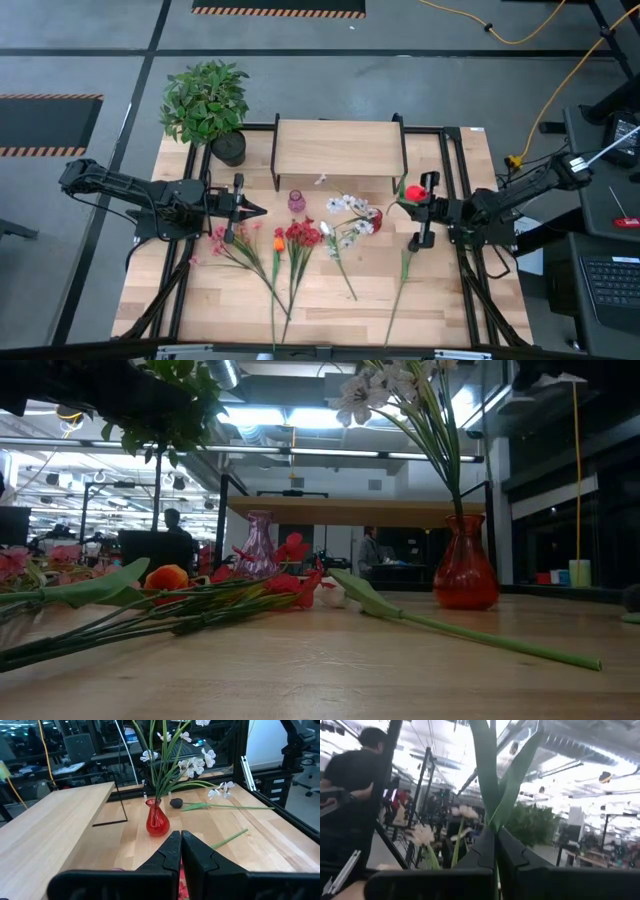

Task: Pick and place flowers into a vace then onto a shelf
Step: Put the red tulip into the red vase, then put the orange tulip into the purple vase

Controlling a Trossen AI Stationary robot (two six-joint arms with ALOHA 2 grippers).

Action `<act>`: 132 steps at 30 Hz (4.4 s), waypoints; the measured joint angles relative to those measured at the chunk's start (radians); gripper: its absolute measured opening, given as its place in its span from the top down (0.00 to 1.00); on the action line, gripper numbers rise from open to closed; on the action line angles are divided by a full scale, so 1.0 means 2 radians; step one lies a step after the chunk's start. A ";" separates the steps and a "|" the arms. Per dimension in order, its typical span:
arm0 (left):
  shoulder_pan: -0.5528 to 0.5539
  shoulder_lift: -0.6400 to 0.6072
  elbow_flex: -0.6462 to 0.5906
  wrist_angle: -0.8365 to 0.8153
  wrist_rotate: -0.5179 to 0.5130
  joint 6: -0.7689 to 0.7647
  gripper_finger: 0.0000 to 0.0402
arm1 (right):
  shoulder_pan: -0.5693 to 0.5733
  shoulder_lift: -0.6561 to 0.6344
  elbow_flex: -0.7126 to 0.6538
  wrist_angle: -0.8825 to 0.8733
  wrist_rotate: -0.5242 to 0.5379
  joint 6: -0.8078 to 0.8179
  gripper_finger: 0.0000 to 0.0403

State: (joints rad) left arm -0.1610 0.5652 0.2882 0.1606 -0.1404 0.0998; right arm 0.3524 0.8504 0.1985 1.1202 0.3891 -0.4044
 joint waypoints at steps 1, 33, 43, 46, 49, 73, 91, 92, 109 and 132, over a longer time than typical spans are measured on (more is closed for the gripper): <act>0.000 0.000 0.000 0.000 0.000 0.000 0.98 | -0.007 0.010 0.003 -0.001 -0.001 0.007 1.00; 0.000 0.000 0.000 0.000 0.000 -0.004 0.98 | -0.072 0.167 -0.029 0.121 -0.048 0.080 1.00; 0.000 0.000 0.000 0.000 0.000 -0.004 0.98 | -0.073 0.196 -0.029 0.125 -0.048 0.077 1.00; 0.000 0.000 0.000 0.000 0.000 -0.004 0.98 | -0.073 0.217 -0.029 0.134 -0.046 0.081 1.00; 0.000 0.000 0.000 0.000 0.000 -0.004 0.98 | -0.073 0.234 -0.029 0.138 -0.023 0.084 1.00; 0.000 0.000 0.000 0.000 0.000 -0.005 0.98 | -0.073 0.228 -0.030 0.092 -0.021 0.116 0.76; 0.000 0.000 0.000 0.000 0.002 -0.044 0.99 | -0.073 0.072 -0.030 -0.117 -0.020 0.122 0.49; 0.000 0.000 0.000 0.000 0.002 -0.044 0.99 | -0.073 0.060 -0.030 -0.126 -0.020 0.122 0.49; 0.000 0.000 0.000 -0.004 0.002 -0.043 0.99 | -0.073 -0.084 -0.026 -0.240 -0.021 0.073 0.58; -0.007 0.013 0.000 -0.032 -0.003 -0.079 1.00 | -0.073 -0.089 -0.015 -0.232 -0.056 0.120 0.98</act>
State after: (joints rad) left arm -0.1748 0.5912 0.2878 0.0967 -0.1463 -0.0575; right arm 0.2073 0.6731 0.1692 0.6557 0.2774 -0.1643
